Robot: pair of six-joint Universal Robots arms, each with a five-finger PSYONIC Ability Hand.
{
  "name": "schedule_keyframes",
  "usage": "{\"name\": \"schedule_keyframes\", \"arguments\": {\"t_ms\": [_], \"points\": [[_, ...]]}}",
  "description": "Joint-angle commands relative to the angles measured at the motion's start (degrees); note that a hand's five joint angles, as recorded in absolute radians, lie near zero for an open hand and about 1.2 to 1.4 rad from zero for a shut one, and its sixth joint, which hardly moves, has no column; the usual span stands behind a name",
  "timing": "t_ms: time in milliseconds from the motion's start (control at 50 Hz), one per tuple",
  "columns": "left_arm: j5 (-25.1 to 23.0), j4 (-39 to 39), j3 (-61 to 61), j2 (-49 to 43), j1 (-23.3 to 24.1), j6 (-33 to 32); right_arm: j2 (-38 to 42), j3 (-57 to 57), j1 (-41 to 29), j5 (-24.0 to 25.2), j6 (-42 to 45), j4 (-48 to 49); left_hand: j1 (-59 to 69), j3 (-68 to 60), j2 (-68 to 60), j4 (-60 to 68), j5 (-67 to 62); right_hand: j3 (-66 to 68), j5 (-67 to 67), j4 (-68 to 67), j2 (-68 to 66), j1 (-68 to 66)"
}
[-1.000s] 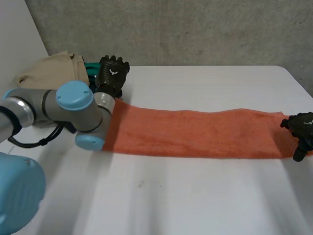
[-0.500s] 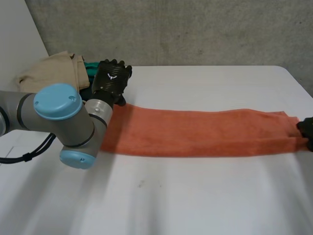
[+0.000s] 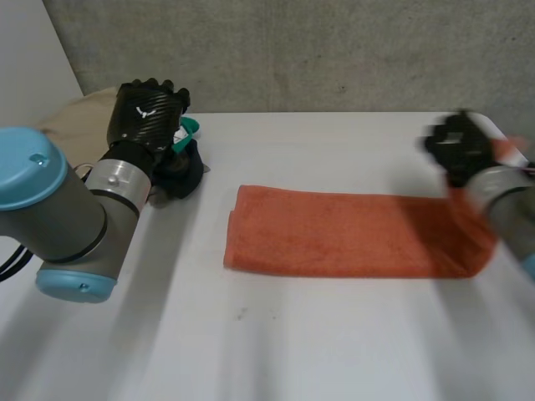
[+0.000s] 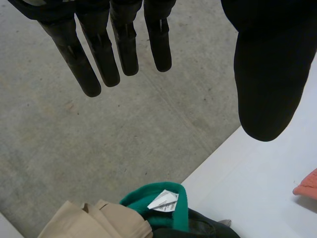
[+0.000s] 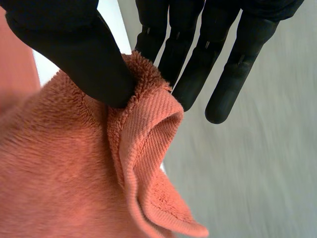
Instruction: Fold the laundry.
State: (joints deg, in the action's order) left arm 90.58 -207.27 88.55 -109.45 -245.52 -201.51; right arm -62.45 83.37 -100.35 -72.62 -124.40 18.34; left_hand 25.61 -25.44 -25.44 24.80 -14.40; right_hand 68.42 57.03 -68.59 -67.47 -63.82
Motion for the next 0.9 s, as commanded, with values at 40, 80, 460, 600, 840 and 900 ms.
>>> {"name": "schedule_keyframes", "arguments": {"t_ms": [40,80,460,600,840,900], "points": [[-0.05,0.02,3.30,1.35,-0.48,0.94,5.65,0.48,-21.27,8.01,0.74,6.09,0.25,-0.42,-0.42,1.06,-1.46,11.58,12.97,-11.41,-12.53,-16.18],[0.03,0.02,3.73,1.35,-0.40,0.94,10.03,-1.00,-26.01,8.37,1.96,7.93,-0.26,0.09,0.08,0.56,-0.96,11.58,12.97,-11.41,-12.53,-16.18],[-0.05,-0.51,0.31,0.21,3.73,0.94,-2.85,6.19,-18.31,-7.89,-25.08,4.35,-3.29,3.12,3.11,-2.47,2.07,-58.42,-57.03,58.59,57.47,53.82],[0.03,-0.51,-3.20,-3.04,8.30,0.85,1.01,9.35,-9.44,-7.36,-28.62,-9.10,-3.29,3.12,3.11,-2.47,2.07,-58.42,-57.03,58.59,57.47,53.82],[0.38,-0.25,-3.82,-5.16,10.68,0.76,3.82,12.79,-0.73,-10.34,-17.28,-4.20,-3.29,3.12,3.11,-2.47,2.07,11.58,12.97,-11.41,-12.53,-16.18],[0.39,-0.07,-3.47,-4.54,10.50,0.76,-0.29,12.17,-1.43,-12.63,-16.66,-0.68,-3.29,3.12,3.11,-2.47,2.07,11.58,12.97,-11.41,-12.53,-16.18]]}}
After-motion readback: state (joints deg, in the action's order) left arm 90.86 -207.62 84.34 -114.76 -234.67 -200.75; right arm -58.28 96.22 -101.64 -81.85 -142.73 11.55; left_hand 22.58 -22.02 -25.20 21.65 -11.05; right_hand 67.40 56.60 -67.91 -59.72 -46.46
